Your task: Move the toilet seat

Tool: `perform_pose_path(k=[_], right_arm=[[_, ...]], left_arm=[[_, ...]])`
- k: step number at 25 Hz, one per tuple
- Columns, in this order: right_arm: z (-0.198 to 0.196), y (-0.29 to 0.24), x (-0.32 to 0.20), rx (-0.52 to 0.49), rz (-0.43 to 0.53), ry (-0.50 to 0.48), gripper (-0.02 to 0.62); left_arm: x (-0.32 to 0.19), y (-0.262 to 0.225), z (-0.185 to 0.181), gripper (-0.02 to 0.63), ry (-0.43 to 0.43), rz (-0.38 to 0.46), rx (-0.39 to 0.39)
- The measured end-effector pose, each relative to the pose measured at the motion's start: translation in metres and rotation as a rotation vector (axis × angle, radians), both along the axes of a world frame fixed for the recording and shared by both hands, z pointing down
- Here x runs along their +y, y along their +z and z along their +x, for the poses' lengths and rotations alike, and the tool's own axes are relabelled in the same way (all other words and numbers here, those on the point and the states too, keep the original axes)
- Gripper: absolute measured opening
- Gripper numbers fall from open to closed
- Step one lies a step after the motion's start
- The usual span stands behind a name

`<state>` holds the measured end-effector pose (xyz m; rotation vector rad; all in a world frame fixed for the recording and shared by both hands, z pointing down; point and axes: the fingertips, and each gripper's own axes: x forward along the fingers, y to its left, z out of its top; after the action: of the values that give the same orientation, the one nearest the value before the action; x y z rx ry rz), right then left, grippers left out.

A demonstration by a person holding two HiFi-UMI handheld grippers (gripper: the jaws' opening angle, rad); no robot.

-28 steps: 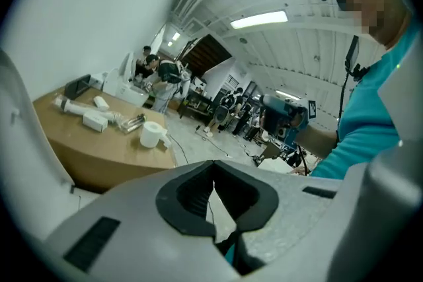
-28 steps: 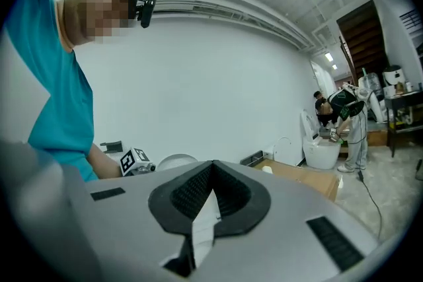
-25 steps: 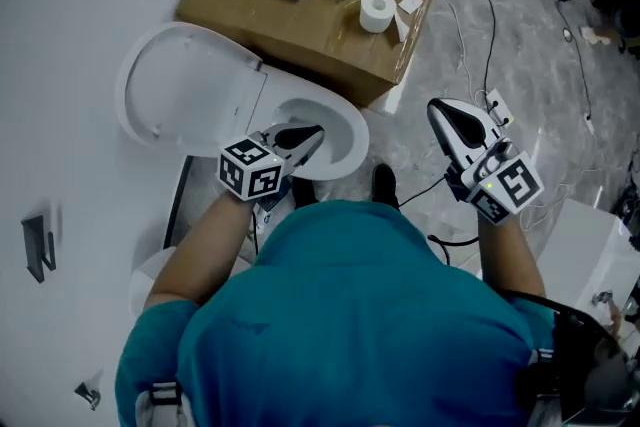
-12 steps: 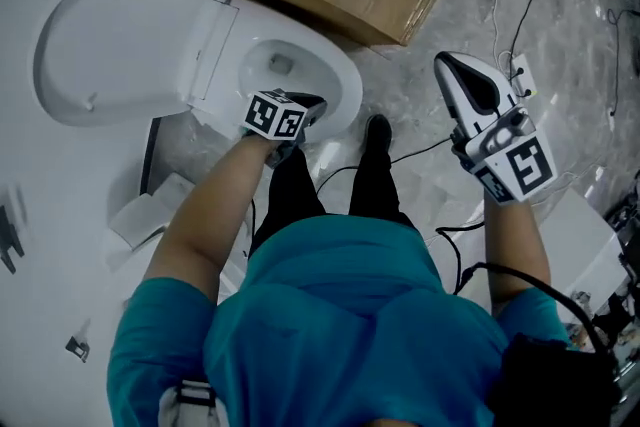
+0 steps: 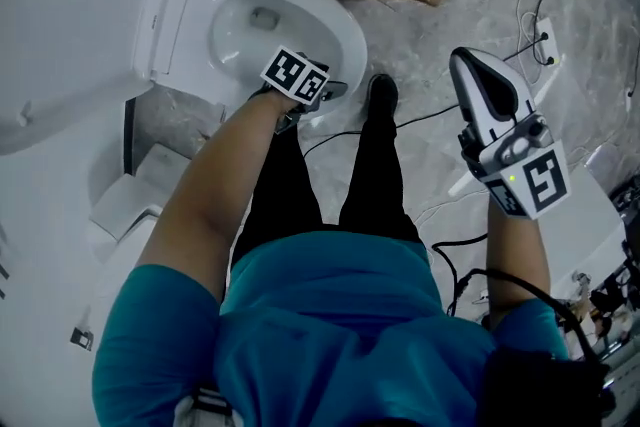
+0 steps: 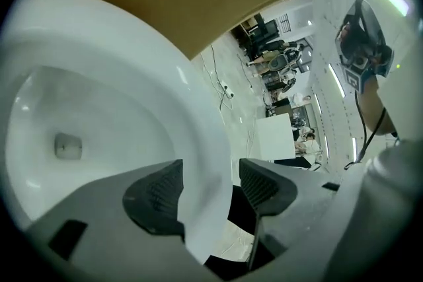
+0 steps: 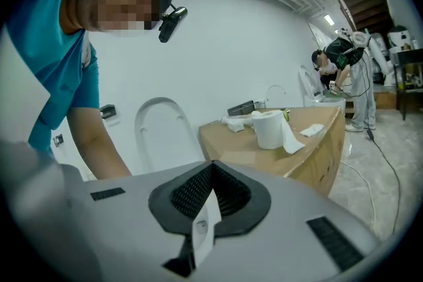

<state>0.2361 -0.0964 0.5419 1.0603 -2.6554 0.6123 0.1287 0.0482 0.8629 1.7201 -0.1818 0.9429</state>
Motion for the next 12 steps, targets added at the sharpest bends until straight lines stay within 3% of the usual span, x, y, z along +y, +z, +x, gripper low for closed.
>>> perform_pose_path(k=[5,12], right_arm=[[-0.01,0.019,0.011,-0.009,-0.03,-0.01,-0.011],[-0.008,0.024,0.016,-0.002,-0.058,-0.015,-0.011]], left_arm=[[0.003,0.011,0.018,0.252,0.025,-0.015,0.042],[0.005,0.018,0.025,0.252,0.034,-0.009,0.004]])
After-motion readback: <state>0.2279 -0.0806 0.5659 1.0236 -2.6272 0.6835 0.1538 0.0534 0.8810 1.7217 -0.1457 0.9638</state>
